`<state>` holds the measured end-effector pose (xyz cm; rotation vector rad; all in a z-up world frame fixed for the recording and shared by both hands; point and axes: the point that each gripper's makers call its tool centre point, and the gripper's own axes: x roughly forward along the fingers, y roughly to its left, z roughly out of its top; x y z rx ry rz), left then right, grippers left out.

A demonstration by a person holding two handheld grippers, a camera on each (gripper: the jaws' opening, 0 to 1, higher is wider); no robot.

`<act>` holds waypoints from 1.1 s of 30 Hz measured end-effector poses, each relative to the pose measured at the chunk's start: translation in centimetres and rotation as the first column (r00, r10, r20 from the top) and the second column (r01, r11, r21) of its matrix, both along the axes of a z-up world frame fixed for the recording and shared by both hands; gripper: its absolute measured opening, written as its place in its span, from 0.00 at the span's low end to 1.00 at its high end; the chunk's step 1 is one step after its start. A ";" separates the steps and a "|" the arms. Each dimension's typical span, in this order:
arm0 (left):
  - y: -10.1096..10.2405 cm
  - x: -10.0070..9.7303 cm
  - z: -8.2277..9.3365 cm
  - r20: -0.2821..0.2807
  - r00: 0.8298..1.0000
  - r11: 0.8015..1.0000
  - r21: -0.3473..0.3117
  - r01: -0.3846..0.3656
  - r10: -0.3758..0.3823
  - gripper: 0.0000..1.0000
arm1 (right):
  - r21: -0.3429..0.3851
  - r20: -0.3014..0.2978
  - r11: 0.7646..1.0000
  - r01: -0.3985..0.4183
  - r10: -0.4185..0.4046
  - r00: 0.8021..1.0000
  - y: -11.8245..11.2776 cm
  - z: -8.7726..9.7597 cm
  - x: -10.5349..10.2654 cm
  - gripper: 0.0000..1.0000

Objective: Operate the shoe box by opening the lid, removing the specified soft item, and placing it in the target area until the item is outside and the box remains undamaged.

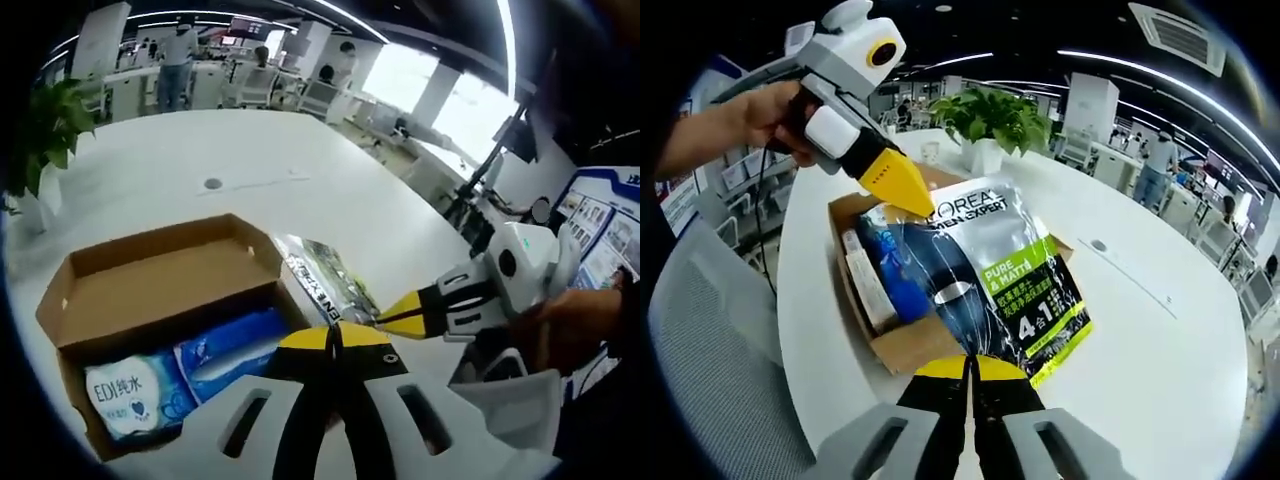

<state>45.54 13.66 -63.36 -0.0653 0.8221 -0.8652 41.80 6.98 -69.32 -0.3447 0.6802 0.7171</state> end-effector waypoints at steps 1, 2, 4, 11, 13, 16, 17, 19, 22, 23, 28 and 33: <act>-0.1 0.0 -0.1 0.000 1.000 1.000 0.003 -0.001 0.001 0.00 | 0.000 -0.001 1.000 0.002 -0.002 1.000 -0.1 -0.1 0.0 0.00; -0.3 0.0 -0.3 -0.001 1.000 1.000 0.007 0.000 0.000 0.00 | 0.000 0.000 1.000 0.005 -0.005 1.000 -0.4 -0.3 0.1 0.00; -0.6 0.0 -0.6 -0.004 1.000 1.000 0.013 0.003 -0.003 0.00 | -0.002 -0.001 1.000 0.011 -0.011 1.000 -0.7 -0.6 0.2 0.00; -1.8 -0.2 -1.6 -0.009 1.000 0.999 0.033 0.016 -0.016 0.00 | -0.011 -0.003 1.000 0.027 -0.027 1.000 -2.0 -1.7 0.2 0.00; -2.2 -0.3 -1.8 -0.007 1.000 0.999 0.039 0.020 -0.019 0.00 | -0.011 -0.003 0.999 0.033 -0.033 0.999 -2.3 -1.9 0.2 0.00; -2.6 -0.3 -2.1 -0.009 1.000 0.999 0.046 0.024 -0.024 0.00 | -0.012 -0.004 0.999 0.042 -0.042 0.999 -2.8 -2.3 0.3 0.00; -2.8 -0.3 -2.2 -0.008 1.000 0.998 0.050 0.026 -0.025 0.00 | -0.012 -0.003 0.999 0.045 -0.045 0.999 -2.9 -2.4 0.3 0.00; -3.0 -0.2 -2.5 -0.010 1.000 0.998 0.053 0.027 -0.027 0.00 | -0.011 -0.003 0.998 0.054 -0.054 0.999 -3.3 -2.6 0.4 0.00; -3.6 -0.1 -2.9 -0.015 0.999 0.998 0.060 0.035 -0.034 0.00 | -0.011 -0.004 0.998 0.064 -0.065 0.998 -3.8 -3.0 0.5 0.00; -3.7 -0.1 -3.0 -0.017 0.999 0.997 0.062 0.036 -0.035 0.00 | -0.010 -0.005 0.998 0.068 -0.068 0.998 -3.9 -3.1 0.5 0.00; -4.3 0.1 -3.6 -0.026 0.999 0.997 0.068 0.037 -0.035 0.00 | -0.004 -0.004 0.996 0.084 -0.084 0.996 -4.7 -3.7 0.8 0.00; -4.7 0.1 -4.4 -0.037 0.999 0.996 0.080 0.037 -0.034 0.00 | -0.007 -0.005 0.996 0.092 -0.092 0.996 -5.1 -4.4 0.8 0.00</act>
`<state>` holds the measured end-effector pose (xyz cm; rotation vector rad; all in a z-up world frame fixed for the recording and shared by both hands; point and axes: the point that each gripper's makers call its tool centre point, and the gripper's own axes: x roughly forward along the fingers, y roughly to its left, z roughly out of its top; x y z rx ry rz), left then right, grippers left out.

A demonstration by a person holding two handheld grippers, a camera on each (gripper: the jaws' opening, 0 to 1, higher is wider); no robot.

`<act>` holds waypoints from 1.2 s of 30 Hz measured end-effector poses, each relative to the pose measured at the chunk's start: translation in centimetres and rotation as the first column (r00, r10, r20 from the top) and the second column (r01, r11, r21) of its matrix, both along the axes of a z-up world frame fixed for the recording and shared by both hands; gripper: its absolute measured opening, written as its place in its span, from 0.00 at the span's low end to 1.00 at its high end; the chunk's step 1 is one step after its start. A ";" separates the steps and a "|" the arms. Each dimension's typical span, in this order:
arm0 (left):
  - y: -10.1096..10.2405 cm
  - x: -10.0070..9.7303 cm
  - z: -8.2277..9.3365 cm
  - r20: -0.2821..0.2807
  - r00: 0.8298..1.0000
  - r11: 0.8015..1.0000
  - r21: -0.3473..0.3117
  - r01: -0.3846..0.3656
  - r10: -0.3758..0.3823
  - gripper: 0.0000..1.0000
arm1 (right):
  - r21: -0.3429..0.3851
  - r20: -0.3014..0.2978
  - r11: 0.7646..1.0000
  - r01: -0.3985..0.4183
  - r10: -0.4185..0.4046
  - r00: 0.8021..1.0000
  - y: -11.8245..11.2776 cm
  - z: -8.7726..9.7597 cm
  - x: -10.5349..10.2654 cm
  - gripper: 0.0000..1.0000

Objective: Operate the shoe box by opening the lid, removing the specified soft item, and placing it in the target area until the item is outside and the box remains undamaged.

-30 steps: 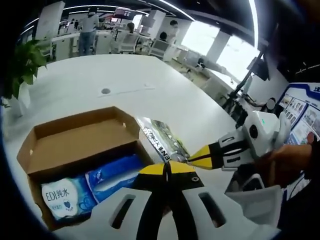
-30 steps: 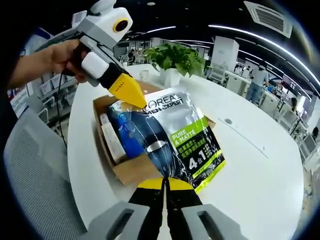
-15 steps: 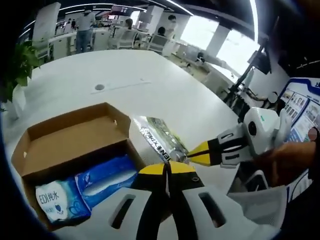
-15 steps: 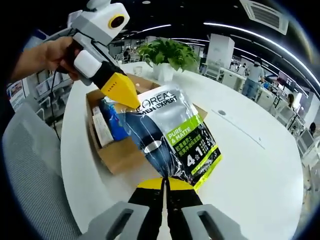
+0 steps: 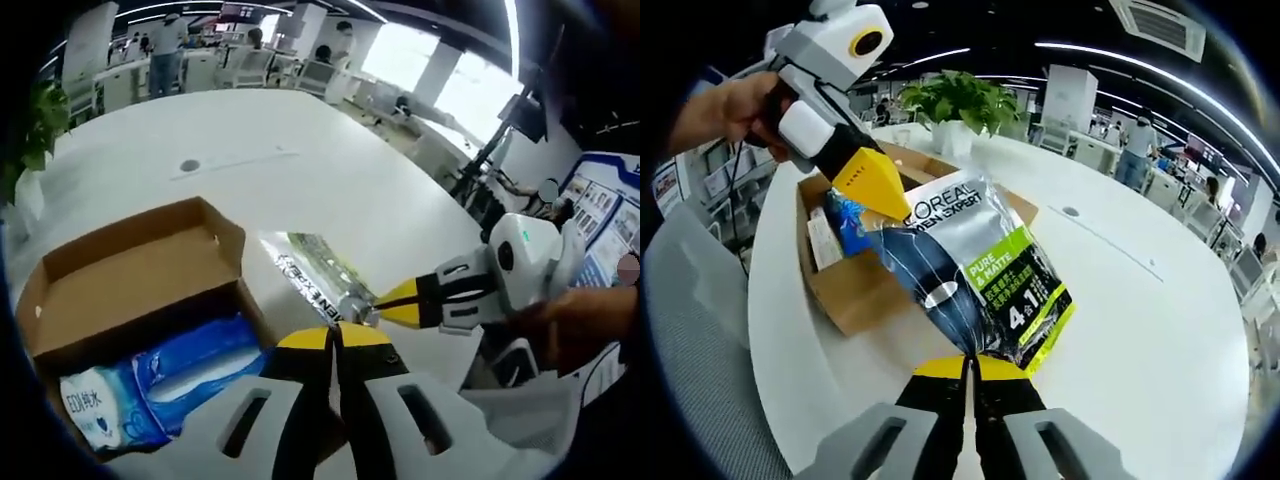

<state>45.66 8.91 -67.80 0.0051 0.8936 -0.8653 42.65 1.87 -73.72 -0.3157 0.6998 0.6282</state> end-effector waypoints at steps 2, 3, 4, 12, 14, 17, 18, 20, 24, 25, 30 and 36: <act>-0.1 0.0 -0.3 -0.005 1.000 1.000 0.004 0.000 0.000 0.00 | 0.000 -0.001 1.000 0.003 -0.003 1.000 -0.1 -0.3 0.0 0.00; -0.2 -0.1 -0.5 -0.010 1.000 1.000 0.007 -0.001 0.001 0.00 | -0.001 -0.004 1.000 0.004 -0.004 1.000 -0.2 -0.6 -0.1 0.00; -0.3 -0.1 -0.8 -0.013 1.000 1.000 0.011 -0.001 0.001 0.00 | -0.003 -0.006 1.000 0.006 -0.006 1.000 -0.3 -0.8 -0.2 0.00; -0.8 -0.4 -1.6 -0.023 1.000 1.000 0.028 0.004 -0.003 0.00 | -0.007 -0.005 1.000 0.025 -0.025 1.000 -0.8 -1.6 -0.5 0.00; -0.8 -0.4 -1.7 -0.025 1.000 1.000 0.030 0.002 -0.001 0.00 | -0.004 -0.002 0.999 0.034 -0.034 0.999 -0.9 -1.6 -0.5 0.00; -0.8 -0.4 -1.8 -0.026 1.000 0.999 0.033 0.001 0.000 0.00 | 0.007 0.010 0.999 0.047 -0.047 0.999 -1.0 -1.4 -0.5 0.00; -0.8 -0.4 -1.8 -0.029 1.000 0.999 0.033 -0.001 0.002 0.00 | 0.017 0.012 0.999 0.047 -0.047 0.999 -0.9 -1.3 -0.5 0.00; -0.8 -0.4 -1.9 -0.032 0.999 0.999 0.032 -0.003 0.004 0.00 | 0.017 0.020 0.999 0.039 -0.040 0.999 -0.6 -1.1 -0.6 0.00; -0.8 -0.5 -2.2 -0.044 0.999 0.999 0.042 0.006 -0.004 0.00 | 0.030 0.067 0.999 0.025 -0.027 0.997 0.2 -0.2 -0.2 0.00; -0.9 -0.7 -2.3 -0.051 0.999 0.999 0.039 0.008 -0.006 0.00 | 0.032 0.071 0.999 0.021 -0.023 0.997 0.4 0.0 -0.2 0.00; -0.9 -0.4 -2.2 -0.038 0.999 0.999 0.036 -0.006 0.007 0.00 | 0.039 0.115 0.999 -0.016 0.011 0.993 1.5 1.0 -0.3 0.04; -1.0 -0.2 -2.1 -0.037 0.999 0.999 0.032 -0.021 0.022 0.00 | 0.082 0.143 0.995 -0.062 0.050 0.989 2.9 2.1 -1.0 0.19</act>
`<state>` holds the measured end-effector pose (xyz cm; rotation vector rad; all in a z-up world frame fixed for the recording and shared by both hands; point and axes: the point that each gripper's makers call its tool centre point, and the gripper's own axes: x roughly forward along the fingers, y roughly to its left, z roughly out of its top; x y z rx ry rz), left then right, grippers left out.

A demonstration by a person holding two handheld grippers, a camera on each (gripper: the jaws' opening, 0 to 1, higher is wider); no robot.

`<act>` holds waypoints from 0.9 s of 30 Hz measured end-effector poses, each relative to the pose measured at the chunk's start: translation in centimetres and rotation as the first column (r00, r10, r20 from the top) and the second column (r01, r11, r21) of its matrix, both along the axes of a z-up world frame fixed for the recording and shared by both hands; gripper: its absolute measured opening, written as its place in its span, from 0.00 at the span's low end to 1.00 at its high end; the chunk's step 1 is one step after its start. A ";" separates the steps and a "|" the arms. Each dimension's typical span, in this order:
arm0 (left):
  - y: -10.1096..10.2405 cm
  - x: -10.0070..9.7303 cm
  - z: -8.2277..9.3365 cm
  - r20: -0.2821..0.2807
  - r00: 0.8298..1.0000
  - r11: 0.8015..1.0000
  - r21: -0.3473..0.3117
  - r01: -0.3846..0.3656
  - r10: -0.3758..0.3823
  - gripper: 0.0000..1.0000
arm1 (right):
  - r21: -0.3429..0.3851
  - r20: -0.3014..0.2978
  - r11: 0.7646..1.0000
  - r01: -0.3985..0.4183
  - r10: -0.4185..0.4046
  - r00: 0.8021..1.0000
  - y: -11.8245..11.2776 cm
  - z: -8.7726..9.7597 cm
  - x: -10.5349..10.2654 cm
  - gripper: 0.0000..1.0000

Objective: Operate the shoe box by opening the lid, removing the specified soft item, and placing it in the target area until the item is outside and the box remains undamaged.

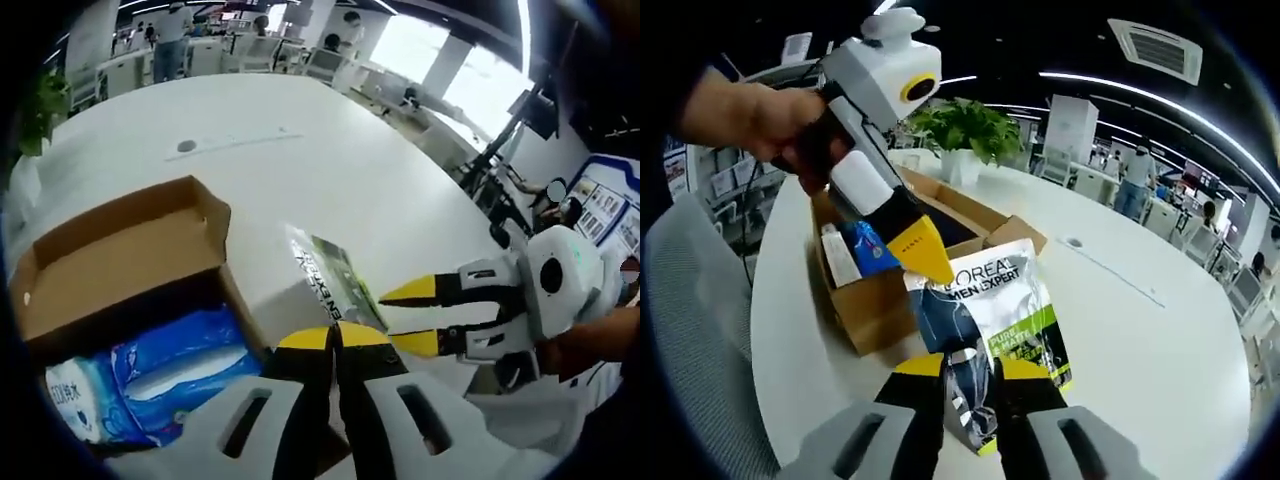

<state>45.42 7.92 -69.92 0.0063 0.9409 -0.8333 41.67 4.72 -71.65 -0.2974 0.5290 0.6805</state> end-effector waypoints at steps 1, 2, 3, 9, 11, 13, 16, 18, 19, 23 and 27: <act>0.0 0.0 0.0 0.000 1.000 1.000 0.000 -0.001 0.001 0.00 | 0.002 -0.006 1.000 -0.006 0.006 1.000 0.2 0.0 -0.1 0.22; 0.0 0.1 0.0 0.001 1.000 1.000 0.001 -0.006 0.006 0.00 | -0.002 -0.005 1.000 -0.011 0.011 1.000 0.4 -0.1 -0.1 0.25; 0.0 0.1 0.0 0.000 1.000 1.000 0.000 -0.010 0.010 0.00 | -0.007 -0.001 1.000 -0.020 0.020 1.000 0.6 -0.3 -0.1 0.29; 0.0 0.0 -0.1 -0.003 1.000 1.000 -0.002 -0.024 0.024 0.00 | -0.046 0.024 0.998 -0.043 0.044 0.999 1.6 -0.8 0.2 0.30; 0.0 0.0 -0.1 -0.001 1.000 1.000 -0.003 -0.028 0.028 0.00 | -0.051 0.036 0.998 -0.043 0.044 0.998 1.9 -0.6 0.4 0.30; 0.0 -0.1 -0.1 -0.001 1.000 1.000 -0.004 -0.031 0.031 0.00 | -0.051 0.046 0.998 -0.037 0.039 0.998 2.2 -0.4 0.6 0.27; 0.0 -0.1 -0.1 0.002 0.999 0.999 -0.003 -0.036 0.036 0.00 | -0.058 0.072 0.998 -0.028 0.032 0.997 2.6 0.0 1.0 0.20; 0.0 -0.1 0.0 0.011 0.999 0.999 -0.005 -0.041 0.041 0.00 | -0.081 0.075 0.996 -0.027 0.033 0.997 2.7 -0.2 1.1 0.17; -0.1 -0.2 0.1 0.014 0.999 0.999 -0.003 -0.039 0.039 0.00 | -0.100 0.072 0.994 -0.033 0.041 0.997 2.8 -0.3 1.1 0.16; 0.0 0.0 0.1 0.043 0.999 1.000 0.017 -0.023 0.023 0.00 | -0.105 0.084 0.994 -0.027 0.036 0.996 2.8 -0.2 1.1 0.11; 0.0 0.2 0.2 0.053 0.998 1.000 0.013 -0.025 0.024 0.00 | -0.087 0.077 0.996 -0.029 0.036 0.996 3.0 0.0 0.8 0.00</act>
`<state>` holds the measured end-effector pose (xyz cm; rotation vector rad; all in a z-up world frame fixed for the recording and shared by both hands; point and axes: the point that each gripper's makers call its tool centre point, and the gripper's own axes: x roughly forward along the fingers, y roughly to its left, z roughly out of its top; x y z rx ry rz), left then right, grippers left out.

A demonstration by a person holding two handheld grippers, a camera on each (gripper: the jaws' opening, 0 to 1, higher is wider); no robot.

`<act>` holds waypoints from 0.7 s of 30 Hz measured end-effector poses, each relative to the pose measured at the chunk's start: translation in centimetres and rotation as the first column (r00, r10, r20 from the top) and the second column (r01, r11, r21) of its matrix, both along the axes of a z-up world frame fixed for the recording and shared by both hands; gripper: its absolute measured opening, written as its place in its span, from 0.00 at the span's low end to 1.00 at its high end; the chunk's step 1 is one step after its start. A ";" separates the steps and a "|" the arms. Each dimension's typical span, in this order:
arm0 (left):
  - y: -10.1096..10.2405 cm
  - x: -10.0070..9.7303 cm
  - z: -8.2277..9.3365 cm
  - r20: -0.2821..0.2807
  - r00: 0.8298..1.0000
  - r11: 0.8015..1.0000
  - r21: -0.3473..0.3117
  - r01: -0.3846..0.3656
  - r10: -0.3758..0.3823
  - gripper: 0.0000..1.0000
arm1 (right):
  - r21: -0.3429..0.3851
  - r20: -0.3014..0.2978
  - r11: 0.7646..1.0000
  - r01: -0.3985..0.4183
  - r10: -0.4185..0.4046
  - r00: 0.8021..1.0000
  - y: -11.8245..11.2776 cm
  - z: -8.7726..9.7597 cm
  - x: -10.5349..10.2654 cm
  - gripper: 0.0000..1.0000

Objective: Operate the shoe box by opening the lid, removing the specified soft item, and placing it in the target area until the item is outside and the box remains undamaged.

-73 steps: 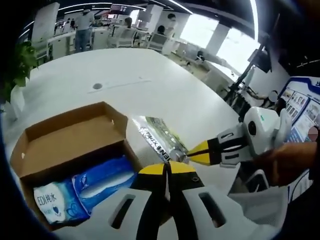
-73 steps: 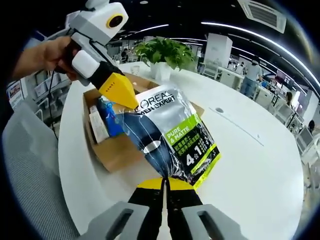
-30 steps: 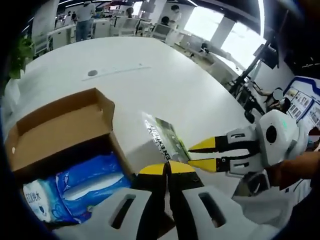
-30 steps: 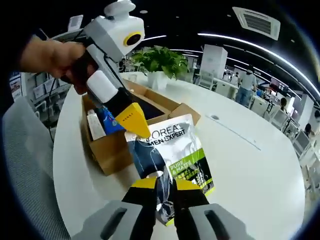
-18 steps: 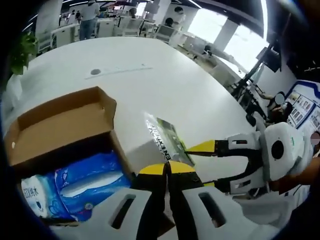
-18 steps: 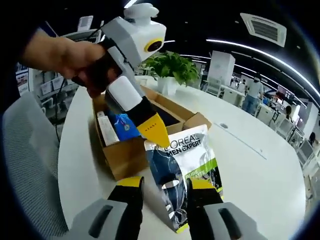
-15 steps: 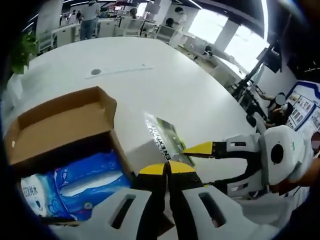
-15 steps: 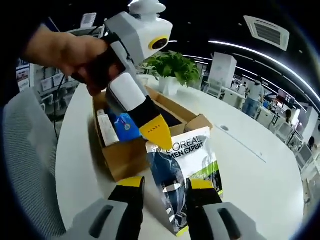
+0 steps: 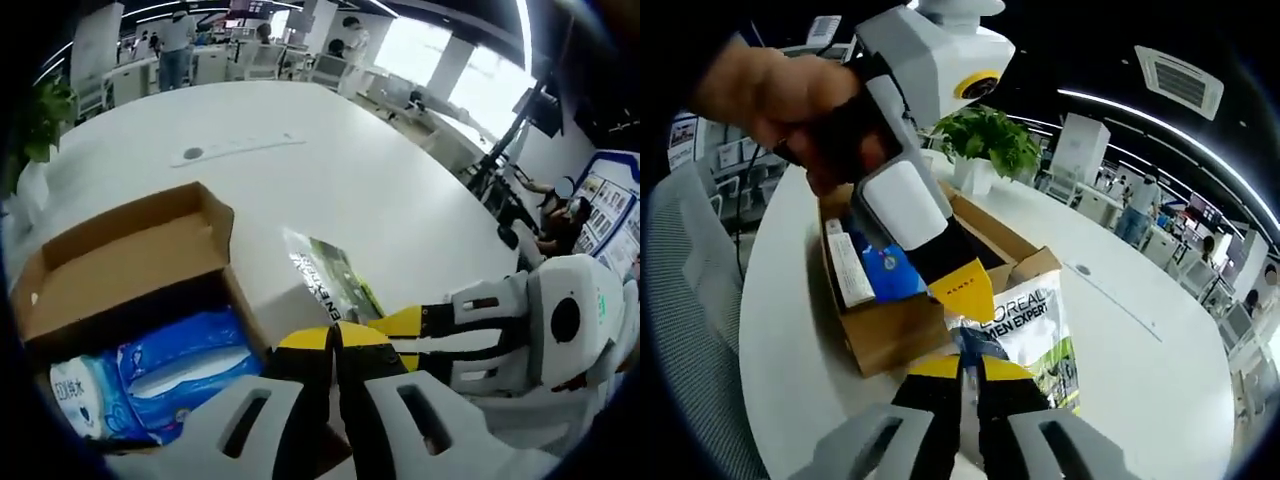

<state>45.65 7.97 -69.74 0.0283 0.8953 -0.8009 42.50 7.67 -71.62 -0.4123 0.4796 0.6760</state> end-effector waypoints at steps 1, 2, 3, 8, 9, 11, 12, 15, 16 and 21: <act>0.0 -0.1 0.0 -0.010 1.000 1.000 0.000 0.000 0.000 0.00 | -0.014 0.011 1.000 0.005 -0.005 1.000 -0.1 0.0 0.1 0.00; -0.1 -0.2 0.0 -0.007 1.000 1.000 0.002 0.007 -0.007 0.00 | -0.018 0.012 1.000 0.006 -0.005 1.000 -0.2 -0.1 0.1 0.00; -0.1 -0.2 -0.1 -0.001 1.000 1.000 0.008 0.012 -0.012 0.00 | -0.010 0.008 1.000 0.010 -0.010 1.000 -0.2 -0.1 0.1 0.00; -0.1 -0.2 -0.1 -0.003 1.000 1.000 0.004 0.019 -0.019 0.00 | 0.022 -0.004 1.000 0.013 -0.013 1.000 -0.4 -0.1 0.0 0.00; -0.1 -0.3 -0.2 0.001 1.000 1.000 0.007 0.025 -0.025 0.00 | 0.014 0.002 1.000 0.001 -0.001 1.000 -0.3 -0.2 0.0 0.00; 0.0 -0.3 -0.3 0.002 0.999 0.999 0.012 0.032 -0.032 0.00 | 0.009 0.006 1.000 -0.009 0.009 1.000 -0.2 -0.2 -0.1 0.00; 0.0 -0.3 -0.3 0.003 0.999 0.999 0.012 0.032 -0.032 0.00 | 0.004 0.013 1.000 -0.017 0.017 1.000 -0.3 -0.2 -0.1 0.00; -0.1 -0.3 -0.3 0.006 0.999 0.999 0.010 0.036 -0.036 0.01 | -0.008 0.025 0.999 -0.035 0.035 0.999 -0.3 -0.2 -0.1 0.00; -0.1 -0.3 -0.3 0.009 0.999 0.999 0.012 0.042 -0.042 0.01 | -0.013 0.027 0.999 -0.044 0.044 0.999 -0.3 -0.2 -0.1 0.00; 0.1 0.0 -0.1 0.030 0.999 0.999 0.012 0.043 -0.043 0.04 | -0.016 0.041 0.998 -0.058 0.059 0.997 -0.3 0.1 0.0 0.00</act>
